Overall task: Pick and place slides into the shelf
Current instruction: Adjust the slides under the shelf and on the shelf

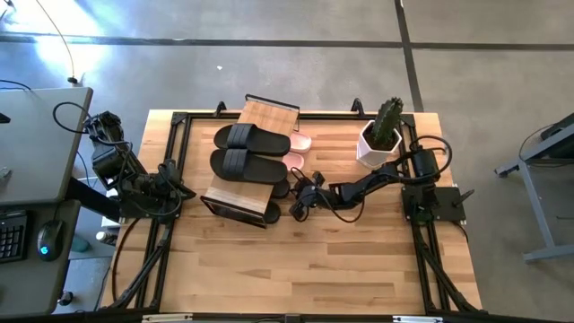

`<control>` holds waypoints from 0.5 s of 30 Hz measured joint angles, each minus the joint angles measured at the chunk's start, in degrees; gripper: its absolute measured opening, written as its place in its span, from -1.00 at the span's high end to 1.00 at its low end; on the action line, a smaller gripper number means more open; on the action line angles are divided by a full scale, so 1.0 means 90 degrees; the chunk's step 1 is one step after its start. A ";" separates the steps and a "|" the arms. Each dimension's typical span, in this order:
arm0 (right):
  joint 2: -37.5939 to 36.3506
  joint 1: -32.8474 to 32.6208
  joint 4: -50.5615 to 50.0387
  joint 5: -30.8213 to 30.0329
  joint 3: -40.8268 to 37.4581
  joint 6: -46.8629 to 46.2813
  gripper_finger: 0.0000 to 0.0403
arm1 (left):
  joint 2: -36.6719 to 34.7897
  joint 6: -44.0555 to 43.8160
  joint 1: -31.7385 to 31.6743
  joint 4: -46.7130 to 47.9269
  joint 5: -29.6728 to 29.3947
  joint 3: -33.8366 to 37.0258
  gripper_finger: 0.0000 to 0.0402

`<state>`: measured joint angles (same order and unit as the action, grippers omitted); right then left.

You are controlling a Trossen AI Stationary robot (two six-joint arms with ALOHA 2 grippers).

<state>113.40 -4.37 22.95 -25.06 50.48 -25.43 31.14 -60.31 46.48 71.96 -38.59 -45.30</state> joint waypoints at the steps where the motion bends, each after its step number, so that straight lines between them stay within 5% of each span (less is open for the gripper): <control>1: 0.0000 0.0013 0.0014 0.0003 0.0000 0.0002 1.00 | 0.0000 0.0000 0.0002 0.0000 0.0000 0.0000 0.96; 15: 0.0000 0.0229 0.0239 0.0466 0.0003 0.0116 1.00 | 0.0000 0.0005 0.0002 0.0012 0.0000 0.0000 0.96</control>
<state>113.40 -2.30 25.10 -20.87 50.50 -24.39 31.14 -60.27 46.50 72.07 -38.59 -45.30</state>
